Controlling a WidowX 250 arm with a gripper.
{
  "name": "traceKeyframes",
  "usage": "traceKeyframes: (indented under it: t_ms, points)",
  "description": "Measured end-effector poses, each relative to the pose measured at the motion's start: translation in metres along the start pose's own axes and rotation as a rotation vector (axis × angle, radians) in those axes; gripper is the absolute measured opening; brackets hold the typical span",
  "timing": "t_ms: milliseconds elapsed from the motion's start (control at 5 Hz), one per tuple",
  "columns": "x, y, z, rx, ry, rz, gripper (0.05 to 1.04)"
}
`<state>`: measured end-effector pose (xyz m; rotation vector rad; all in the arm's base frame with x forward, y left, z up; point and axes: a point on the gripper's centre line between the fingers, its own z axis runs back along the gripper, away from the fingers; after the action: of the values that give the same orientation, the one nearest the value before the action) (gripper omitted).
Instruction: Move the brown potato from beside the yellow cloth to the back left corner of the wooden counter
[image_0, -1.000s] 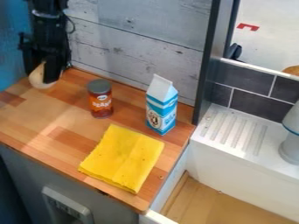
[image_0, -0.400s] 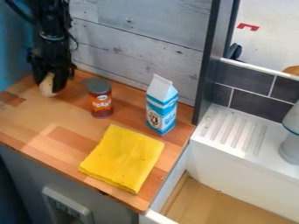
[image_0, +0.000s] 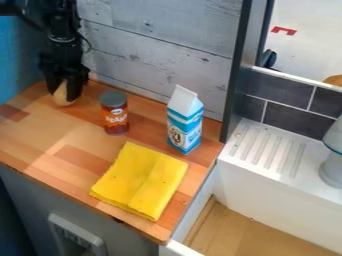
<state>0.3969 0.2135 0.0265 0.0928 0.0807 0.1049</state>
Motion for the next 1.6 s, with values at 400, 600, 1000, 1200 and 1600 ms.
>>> traceKeyframes:
  t_ms: [400, 600, 1000, 1200, 1600]
  points:
    - [-0.009, 0.001, -0.006, -0.054, 0.040, 0.042, 0.985]
    - [-0.013, -0.001, -0.014, -0.048, 0.055, 0.056, 1.008]
    - [-0.032, -0.020, 0.046, 0.129, -0.038, -0.057, 1.001]
    - [-0.065, -0.045, 0.056, 0.208, 0.045, -0.089, 1.001]
    - [-0.108, -0.132, 0.082, 0.168, 0.042, -0.286, 1.001]
